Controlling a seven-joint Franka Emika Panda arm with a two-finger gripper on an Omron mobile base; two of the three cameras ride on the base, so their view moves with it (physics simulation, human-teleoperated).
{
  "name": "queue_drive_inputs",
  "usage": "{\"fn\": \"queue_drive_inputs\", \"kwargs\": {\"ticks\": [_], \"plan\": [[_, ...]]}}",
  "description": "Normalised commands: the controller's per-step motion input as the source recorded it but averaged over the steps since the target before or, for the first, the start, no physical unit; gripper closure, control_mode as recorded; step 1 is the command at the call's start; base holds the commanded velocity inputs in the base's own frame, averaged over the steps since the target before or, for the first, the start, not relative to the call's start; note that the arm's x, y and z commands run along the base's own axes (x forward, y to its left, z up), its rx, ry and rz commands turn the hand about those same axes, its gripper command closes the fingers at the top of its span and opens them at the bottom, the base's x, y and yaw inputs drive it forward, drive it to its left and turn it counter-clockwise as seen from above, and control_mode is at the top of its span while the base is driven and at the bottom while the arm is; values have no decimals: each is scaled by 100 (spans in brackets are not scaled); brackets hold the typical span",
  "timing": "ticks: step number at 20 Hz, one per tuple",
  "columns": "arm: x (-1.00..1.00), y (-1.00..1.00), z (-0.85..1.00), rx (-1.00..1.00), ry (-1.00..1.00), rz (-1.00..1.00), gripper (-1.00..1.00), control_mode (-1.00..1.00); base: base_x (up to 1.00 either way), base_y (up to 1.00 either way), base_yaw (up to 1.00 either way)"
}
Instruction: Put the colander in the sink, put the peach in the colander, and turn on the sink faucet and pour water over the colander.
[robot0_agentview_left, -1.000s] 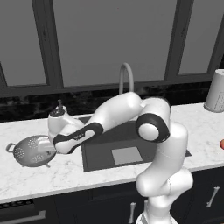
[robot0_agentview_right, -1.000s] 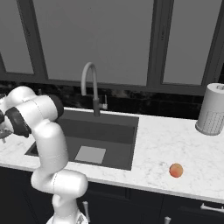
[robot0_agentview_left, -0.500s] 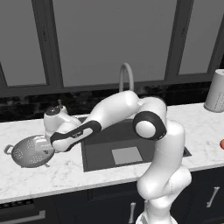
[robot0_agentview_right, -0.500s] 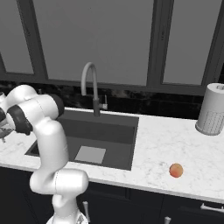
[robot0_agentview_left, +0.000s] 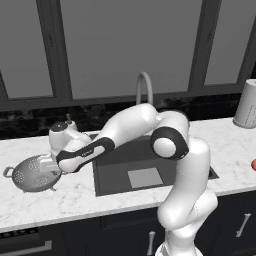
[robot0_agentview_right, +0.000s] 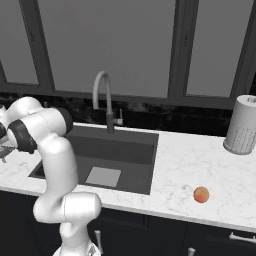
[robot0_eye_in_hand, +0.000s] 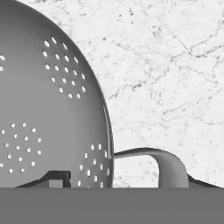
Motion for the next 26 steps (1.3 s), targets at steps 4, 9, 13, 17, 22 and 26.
{"fn": "queue_drive_inputs", "kwargs": {"ticks": [4,9,13,17,22,26], "plan": [[0,-7,0,0,0,0,100,-100,0,0,0],[-4,-56,0,1,0,0,100,-100,0,0,0],[-18,-76,0,3,0,-7,100,-100,0,0,0],[-25,-80,0,3,0,-9,100,-100,0,0,0],[-36,-78,2,2,0,-10,100,-100,0,0,0],[-28,-80,3,2,-1,-13,100,-100,0,0,0]]}}
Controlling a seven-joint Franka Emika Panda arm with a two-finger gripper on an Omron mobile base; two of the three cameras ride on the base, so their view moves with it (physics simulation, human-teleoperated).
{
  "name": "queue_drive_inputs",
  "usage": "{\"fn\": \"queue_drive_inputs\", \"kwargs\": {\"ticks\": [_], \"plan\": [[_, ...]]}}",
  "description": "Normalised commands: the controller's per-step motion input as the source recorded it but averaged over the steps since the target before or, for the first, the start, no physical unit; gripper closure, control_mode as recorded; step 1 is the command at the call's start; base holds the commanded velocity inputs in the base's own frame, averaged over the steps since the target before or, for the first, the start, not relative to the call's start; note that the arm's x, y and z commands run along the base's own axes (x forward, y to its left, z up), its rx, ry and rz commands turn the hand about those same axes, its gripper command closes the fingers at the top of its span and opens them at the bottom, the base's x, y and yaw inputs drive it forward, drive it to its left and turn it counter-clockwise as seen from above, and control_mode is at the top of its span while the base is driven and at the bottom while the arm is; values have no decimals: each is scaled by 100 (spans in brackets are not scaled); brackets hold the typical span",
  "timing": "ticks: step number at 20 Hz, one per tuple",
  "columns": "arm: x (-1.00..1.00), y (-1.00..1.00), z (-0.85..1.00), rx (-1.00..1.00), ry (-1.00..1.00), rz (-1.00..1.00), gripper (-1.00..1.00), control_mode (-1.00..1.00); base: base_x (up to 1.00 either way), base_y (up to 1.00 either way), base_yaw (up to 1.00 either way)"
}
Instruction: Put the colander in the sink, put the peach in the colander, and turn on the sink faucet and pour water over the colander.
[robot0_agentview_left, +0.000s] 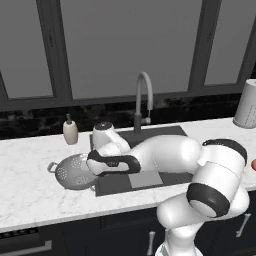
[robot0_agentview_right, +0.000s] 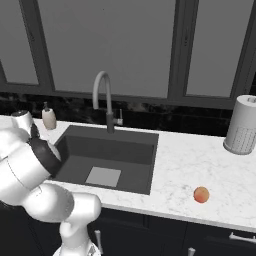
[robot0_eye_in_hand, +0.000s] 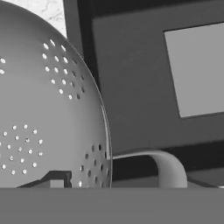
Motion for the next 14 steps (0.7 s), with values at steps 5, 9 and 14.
{"fn": "queue_drive_inputs", "kwargs": {"ticks": [5,9,14], "plan": [[-10,-88,8,3,0,-10,100,-100,0,0,0],[0,-94,16,6,0,-9,100,-100,0,0,0],[0,-90,22,2,3,-14,100,-100,0,0,0]]}}
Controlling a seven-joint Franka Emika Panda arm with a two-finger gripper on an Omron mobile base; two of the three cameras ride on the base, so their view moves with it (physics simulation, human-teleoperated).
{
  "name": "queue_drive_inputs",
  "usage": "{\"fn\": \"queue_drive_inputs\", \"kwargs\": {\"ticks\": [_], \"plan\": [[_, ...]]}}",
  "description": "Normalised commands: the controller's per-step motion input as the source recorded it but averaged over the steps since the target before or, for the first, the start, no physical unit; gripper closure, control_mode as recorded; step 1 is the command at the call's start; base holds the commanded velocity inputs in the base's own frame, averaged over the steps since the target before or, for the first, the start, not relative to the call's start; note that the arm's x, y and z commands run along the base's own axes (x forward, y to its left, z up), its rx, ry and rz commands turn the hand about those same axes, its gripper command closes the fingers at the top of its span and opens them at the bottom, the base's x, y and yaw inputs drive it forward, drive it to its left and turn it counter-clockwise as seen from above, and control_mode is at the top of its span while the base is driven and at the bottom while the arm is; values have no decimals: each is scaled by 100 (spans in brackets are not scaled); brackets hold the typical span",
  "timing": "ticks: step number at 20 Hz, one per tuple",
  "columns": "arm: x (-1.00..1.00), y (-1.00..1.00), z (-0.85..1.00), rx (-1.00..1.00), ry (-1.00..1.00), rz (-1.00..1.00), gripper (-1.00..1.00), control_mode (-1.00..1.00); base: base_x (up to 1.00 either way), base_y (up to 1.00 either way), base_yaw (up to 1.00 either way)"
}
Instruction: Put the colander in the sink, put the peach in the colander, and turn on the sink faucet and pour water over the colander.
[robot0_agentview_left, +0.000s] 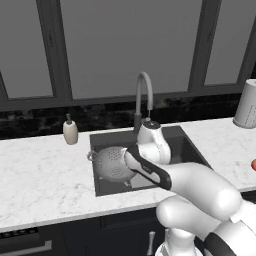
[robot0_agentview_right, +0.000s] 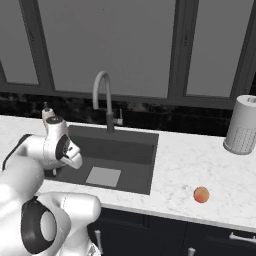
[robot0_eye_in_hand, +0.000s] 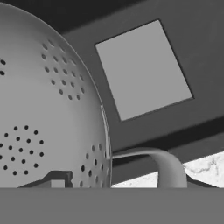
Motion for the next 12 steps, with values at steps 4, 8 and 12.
{"fn": "queue_drive_inputs", "kwargs": {"ticks": [4,8,12], "plan": [[-5,-91,2,0,6,-9,100,-100,0,0,0],[-7,-86,0,0,2,-1,100,-100,0,0,0],[2,-56,0,0,0,0,100,-100,0,0,0]]}}
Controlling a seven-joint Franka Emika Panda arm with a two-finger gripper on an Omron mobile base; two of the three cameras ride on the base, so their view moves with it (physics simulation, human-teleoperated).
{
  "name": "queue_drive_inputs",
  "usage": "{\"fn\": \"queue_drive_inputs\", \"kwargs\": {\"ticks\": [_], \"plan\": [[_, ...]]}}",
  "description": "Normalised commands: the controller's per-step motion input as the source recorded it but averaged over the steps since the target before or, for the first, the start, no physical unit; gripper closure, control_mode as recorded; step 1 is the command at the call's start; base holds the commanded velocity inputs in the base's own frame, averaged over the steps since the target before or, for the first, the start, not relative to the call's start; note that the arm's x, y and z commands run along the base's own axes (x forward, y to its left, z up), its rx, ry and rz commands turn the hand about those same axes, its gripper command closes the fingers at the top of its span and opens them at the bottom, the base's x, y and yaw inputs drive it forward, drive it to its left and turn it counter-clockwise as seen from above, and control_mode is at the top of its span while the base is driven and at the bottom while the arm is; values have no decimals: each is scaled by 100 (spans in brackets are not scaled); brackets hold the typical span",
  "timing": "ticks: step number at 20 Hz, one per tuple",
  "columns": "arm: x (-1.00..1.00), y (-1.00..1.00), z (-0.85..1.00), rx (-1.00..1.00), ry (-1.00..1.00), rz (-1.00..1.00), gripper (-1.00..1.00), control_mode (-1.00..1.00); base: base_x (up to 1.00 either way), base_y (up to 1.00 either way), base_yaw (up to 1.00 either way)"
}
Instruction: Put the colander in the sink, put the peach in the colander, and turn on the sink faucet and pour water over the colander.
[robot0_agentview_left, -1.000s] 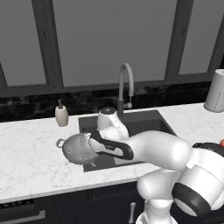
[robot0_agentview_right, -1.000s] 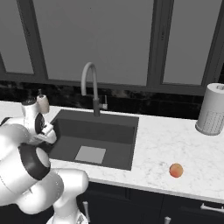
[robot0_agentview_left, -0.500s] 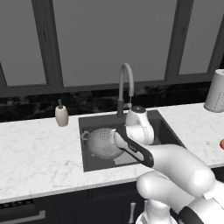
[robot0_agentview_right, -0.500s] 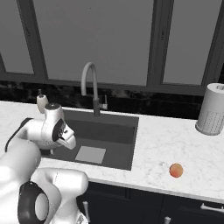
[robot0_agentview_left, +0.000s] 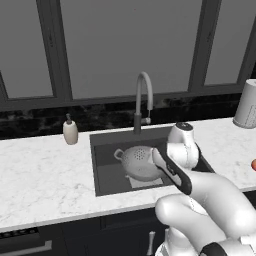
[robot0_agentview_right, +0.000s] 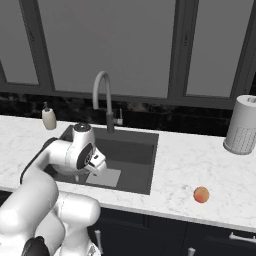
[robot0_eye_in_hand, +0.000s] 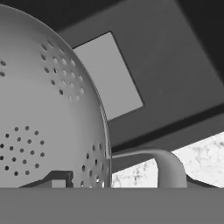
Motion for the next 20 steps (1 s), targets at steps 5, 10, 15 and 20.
{"fn": "queue_drive_inputs", "kwargs": {"ticks": [5,10,15,20], "plan": [[13,-30,-1,0,0,1,100,-100,0,0,0],[10,-29,-15,0,0,4,100,-100,0,0,0],[25,-23,-20,0,0,6,100,-100,0,0,0],[39,-19,-23,0,0,4,100,-100,0,0,0]]}}
